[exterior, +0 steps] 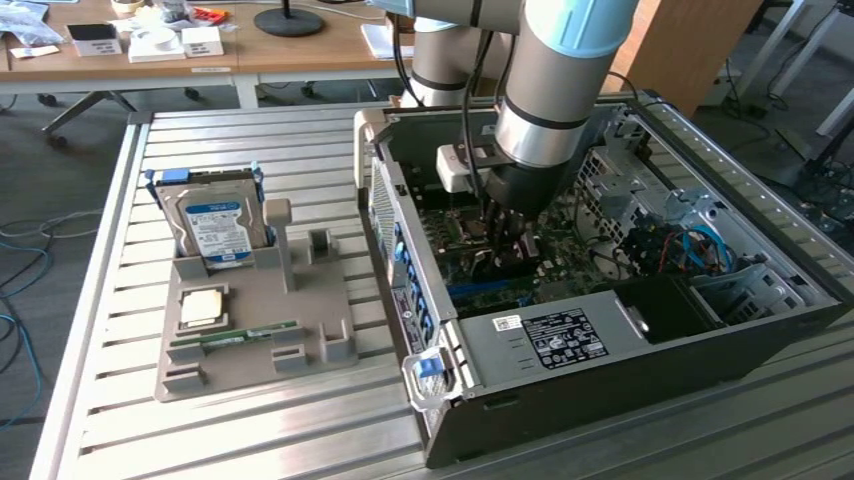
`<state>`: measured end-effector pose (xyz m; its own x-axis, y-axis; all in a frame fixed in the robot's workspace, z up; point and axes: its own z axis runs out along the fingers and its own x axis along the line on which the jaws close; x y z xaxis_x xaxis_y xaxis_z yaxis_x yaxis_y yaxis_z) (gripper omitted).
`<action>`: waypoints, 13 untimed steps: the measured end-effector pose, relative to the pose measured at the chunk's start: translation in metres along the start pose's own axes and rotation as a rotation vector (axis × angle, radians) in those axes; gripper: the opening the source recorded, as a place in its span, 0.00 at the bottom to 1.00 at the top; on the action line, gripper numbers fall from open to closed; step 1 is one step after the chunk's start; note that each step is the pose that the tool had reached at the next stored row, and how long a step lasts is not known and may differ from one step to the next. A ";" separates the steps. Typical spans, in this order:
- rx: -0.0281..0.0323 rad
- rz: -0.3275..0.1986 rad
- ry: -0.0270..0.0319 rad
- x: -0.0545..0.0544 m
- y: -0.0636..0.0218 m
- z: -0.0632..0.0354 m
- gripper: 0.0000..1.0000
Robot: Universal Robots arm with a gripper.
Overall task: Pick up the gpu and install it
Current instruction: 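Insert the gpu into the slot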
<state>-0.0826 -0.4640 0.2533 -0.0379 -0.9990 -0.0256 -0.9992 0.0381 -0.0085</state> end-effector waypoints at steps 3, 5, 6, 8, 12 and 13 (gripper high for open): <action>0.0000 0.000 0.0000 0.000 0.0004 0.0000 0.27; 0.0000 0.000 0.0001 0.000 0.0004 0.0000 0.27; 0.0000 0.000 0.0000 0.000 0.0005 0.0003 0.27; -0.0001 0.000 0.0002 0.000 0.0005 0.0007 0.27; 0.0000 0.000 0.0000 0.000 0.0005 0.0009 0.27; 0.0000 0.000 0.0000 0.000 0.0005 0.0009 0.27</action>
<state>-0.0831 -0.4640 0.2525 -0.0379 -0.9990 -0.0256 -0.9992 0.0382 -0.0085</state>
